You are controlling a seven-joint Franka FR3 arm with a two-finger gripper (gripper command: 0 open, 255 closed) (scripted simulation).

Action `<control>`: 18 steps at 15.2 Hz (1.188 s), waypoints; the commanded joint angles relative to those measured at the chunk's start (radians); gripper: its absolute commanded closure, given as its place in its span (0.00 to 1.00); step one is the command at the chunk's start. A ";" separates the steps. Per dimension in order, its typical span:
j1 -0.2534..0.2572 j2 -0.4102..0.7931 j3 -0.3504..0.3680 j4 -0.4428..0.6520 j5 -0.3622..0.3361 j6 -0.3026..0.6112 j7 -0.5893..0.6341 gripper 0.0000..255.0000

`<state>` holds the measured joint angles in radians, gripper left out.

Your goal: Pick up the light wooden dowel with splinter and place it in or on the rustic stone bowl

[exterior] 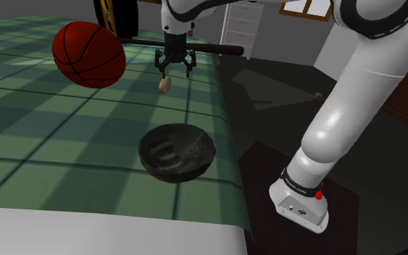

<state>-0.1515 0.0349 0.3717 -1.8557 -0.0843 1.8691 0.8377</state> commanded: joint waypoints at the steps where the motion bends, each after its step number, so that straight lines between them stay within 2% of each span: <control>1: 0.005 0.093 0.000 0.086 -0.046 -0.006 0.069 0.00; 5: 0.033 0.263 -0.021 0.259 -0.123 -0.031 0.183 0.00; 6: 0.037 0.277 -0.024 0.274 -0.128 -0.034 0.190 0.00; 13: 0.030 0.292 -0.031 0.194 -0.138 0.061 0.198 0.00; 18: 0.030 0.292 -0.031 0.194 -0.138 0.061 0.198 0.00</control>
<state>-0.1212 0.3273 0.3406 -1.6607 -0.2223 1.9291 1.0360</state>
